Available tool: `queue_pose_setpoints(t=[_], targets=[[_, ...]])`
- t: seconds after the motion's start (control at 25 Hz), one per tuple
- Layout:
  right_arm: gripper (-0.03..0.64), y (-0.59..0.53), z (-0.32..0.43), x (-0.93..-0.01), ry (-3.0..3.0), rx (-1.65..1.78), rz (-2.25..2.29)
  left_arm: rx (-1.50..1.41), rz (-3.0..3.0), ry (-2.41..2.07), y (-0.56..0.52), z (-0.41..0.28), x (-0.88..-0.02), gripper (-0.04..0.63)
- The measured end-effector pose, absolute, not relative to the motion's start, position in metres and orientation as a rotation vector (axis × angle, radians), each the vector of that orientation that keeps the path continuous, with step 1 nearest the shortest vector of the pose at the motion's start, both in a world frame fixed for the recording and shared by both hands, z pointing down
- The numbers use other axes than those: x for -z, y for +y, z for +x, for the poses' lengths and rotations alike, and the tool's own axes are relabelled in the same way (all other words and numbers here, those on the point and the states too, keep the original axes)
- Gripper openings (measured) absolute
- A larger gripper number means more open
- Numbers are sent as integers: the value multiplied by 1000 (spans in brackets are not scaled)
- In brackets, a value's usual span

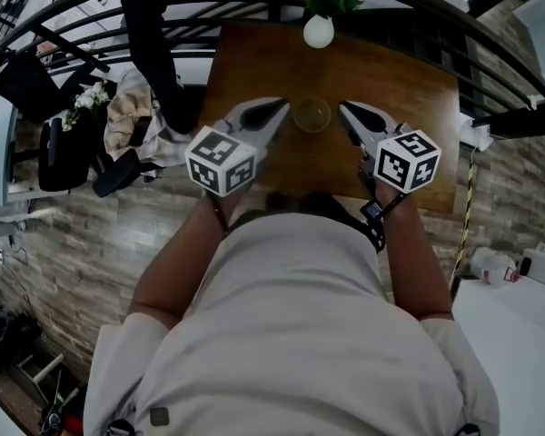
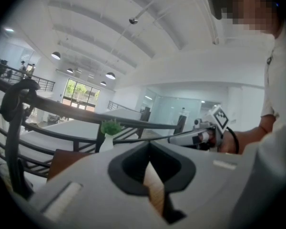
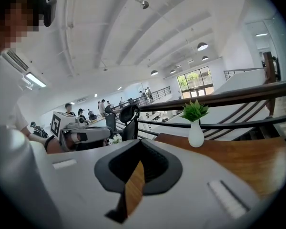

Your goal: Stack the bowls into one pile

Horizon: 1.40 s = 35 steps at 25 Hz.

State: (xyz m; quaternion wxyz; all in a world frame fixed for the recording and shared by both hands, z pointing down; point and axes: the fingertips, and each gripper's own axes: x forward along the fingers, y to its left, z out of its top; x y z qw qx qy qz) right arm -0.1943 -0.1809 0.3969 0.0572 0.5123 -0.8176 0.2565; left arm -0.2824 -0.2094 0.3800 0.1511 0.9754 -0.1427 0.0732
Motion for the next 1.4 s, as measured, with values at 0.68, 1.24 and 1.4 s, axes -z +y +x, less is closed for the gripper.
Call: queue_pose_setpoints(t=[0.68,1.24,1.4], targets=[[8,-117,-167,-384,-2523,-760,1469,-238,2820,-477,-150,-256,-377,5],[8,31,-100,-395,-2589,-733,1391,-240,2790,-581,-4,-200,-387,5],[8,78,-85,-403,-2594,-721,1372,-246,2795,-595,40,-184,-391,5]])
